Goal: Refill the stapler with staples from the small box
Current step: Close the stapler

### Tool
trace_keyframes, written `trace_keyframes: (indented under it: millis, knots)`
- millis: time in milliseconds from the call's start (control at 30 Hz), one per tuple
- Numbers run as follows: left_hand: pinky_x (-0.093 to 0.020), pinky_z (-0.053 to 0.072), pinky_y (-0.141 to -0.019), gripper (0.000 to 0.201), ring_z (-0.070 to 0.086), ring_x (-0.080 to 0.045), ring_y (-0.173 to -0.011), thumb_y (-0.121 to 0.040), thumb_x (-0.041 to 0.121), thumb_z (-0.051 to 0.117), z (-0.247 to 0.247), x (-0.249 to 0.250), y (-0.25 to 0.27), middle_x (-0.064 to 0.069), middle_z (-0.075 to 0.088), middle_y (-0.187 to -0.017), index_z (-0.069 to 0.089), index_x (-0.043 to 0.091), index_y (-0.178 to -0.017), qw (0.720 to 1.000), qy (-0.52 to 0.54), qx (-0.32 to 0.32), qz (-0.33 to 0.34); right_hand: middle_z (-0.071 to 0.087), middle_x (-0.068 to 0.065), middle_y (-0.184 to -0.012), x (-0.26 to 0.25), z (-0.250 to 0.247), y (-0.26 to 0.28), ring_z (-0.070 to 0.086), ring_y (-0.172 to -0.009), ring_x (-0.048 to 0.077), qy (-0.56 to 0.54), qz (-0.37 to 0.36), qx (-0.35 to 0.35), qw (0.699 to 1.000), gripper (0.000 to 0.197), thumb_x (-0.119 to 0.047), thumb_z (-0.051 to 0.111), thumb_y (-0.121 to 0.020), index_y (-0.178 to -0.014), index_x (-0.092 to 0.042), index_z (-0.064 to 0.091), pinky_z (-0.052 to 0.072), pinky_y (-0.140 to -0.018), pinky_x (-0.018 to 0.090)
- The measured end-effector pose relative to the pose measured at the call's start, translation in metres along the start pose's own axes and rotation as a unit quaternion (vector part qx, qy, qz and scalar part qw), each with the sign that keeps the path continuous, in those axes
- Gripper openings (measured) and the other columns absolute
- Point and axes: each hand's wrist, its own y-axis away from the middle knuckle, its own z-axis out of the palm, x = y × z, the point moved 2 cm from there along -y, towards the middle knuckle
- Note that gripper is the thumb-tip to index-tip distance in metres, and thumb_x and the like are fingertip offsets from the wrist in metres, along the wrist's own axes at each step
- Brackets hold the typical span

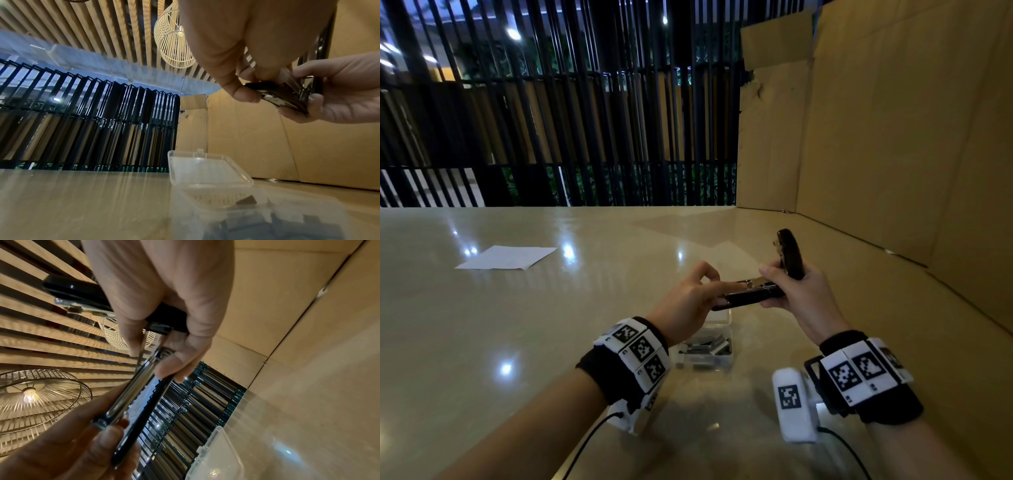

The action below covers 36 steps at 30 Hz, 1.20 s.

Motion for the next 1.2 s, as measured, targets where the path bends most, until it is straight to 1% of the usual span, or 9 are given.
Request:
trace_keyframes:
  millis: [233,367,533,600,700,800,1000,1100,1200]
  knots:
    - [-0.012,0.043,-0.075,0.029,0.048,-0.009,-0.077,-0.088,0.006,0.052,-0.002,-0.009,0.003,0.002,0.040,-0.100,0.064,0.014,-0.113,0.999,0.034,0.018,-0.030,0.057,0.008,-0.096,-0.003,0.001,0.003,0.064,-0.079,0.016,0.011,0.007,-0.045,0.999,0.023,-0.014,0.066,-0.083,-0.103,-0.010,0.055,0.057,-0.057,0.022]
    - [-0.017,0.052,-0.069,0.019,0.052,-0.004,-0.077,-0.086,0.008,0.056,-0.003,-0.012,0.003,0.012,0.043,-0.092,0.066,0.010,-0.102,0.992,0.093,0.047,-0.067,0.056,0.004,-0.094,-0.005,0.002,0.002,0.064,-0.079,0.014,-0.027,0.018,-0.064,0.997,0.035,-0.016,0.065,-0.082,-0.113,-0.006,0.052,0.055,-0.054,0.020]
    - [-0.015,0.053,-0.062,0.027,0.061,-0.008,-0.077,-0.084,0.007,0.059,-0.003,-0.011,0.004,0.015,0.047,-0.094,0.054,0.033,-0.080,0.982,0.156,0.053,-0.097,0.059,0.007,-0.099,-0.007,0.003,0.003,0.064,-0.081,0.016,-0.053,0.024,-0.089,0.994,0.050,-0.024,0.069,-0.063,-0.108,-0.010,0.052,0.054,-0.053,0.019]
    - [-0.012,0.051,-0.064,0.017,0.058,-0.008,-0.078,-0.085,0.008,0.058,-0.002,-0.012,0.004,0.014,0.047,-0.093,0.061,0.024,-0.090,0.989,0.120,0.042,-0.077,0.060,0.009,-0.099,-0.007,0.003,0.003,0.064,-0.080,0.017,-0.045,0.016,-0.092,0.995,0.051,-0.028,0.069,-0.061,-0.106,-0.011,0.053,0.054,-0.052,0.019]
    - [-0.012,0.048,-0.072,0.026,0.050,-0.004,-0.078,-0.088,0.007,0.053,-0.002,-0.011,0.003,0.005,0.047,-0.095,0.065,0.013,-0.110,0.997,0.057,0.034,-0.037,0.059,0.012,-0.099,-0.005,0.003,0.003,0.063,-0.082,0.019,-0.035,0.012,-0.086,0.996,0.047,-0.032,0.068,-0.062,-0.101,-0.011,0.053,0.055,-0.051,0.019]
    - [-0.019,0.051,-0.076,0.029,0.052,-0.012,-0.080,-0.088,0.003,0.050,-0.003,-0.008,0.002,0.000,0.047,-0.097,0.064,0.012,-0.111,0.998,0.048,0.042,-0.016,0.059,0.012,-0.099,-0.002,0.002,0.001,0.063,-0.082,0.019,-0.028,0.015,-0.081,0.996,0.037,-0.027,0.069,-0.070,-0.100,-0.010,0.053,0.055,-0.052,0.019]
    - [-0.008,0.047,-0.071,0.028,0.051,-0.008,-0.076,-0.086,-0.002,0.050,-0.002,-0.018,0.000,0.001,0.046,-0.096,0.065,0.008,-0.108,0.996,0.057,0.064,-0.018,0.057,0.016,-0.109,0.006,0.002,-0.001,0.064,-0.089,0.020,0.032,0.011,-0.084,0.996,0.022,-0.010,0.066,-0.082,-0.099,-0.014,0.052,0.056,-0.054,0.021]
    - [-0.013,0.050,-0.070,0.027,0.050,-0.003,-0.076,-0.086,0.000,0.052,-0.003,-0.022,0.000,0.010,0.044,-0.090,0.066,0.010,-0.107,0.995,0.066,0.067,-0.017,0.059,0.014,-0.107,0.004,0.005,0.000,0.064,-0.083,0.019,0.050,0.011,-0.091,0.995,0.022,-0.020,0.066,-0.082,-0.099,-0.020,0.051,0.056,-0.054,0.021]
    - [-0.022,0.053,-0.069,0.023,0.056,-0.014,-0.077,-0.086,0.004,0.055,-0.003,-0.023,0.001,0.017,0.044,-0.089,0.066,0.011,-0.105,0.994,0.077,0.064,-0.035,0.059,0.011,-0.097,0.000,0.007,0.002,0.061,-0.076,0.021,0.060,0.006,-0.102,0.993,0.042,-0.045,0.063,-0.070,-0.102,-0.020,0.052,0.053,-0.052,0.023]
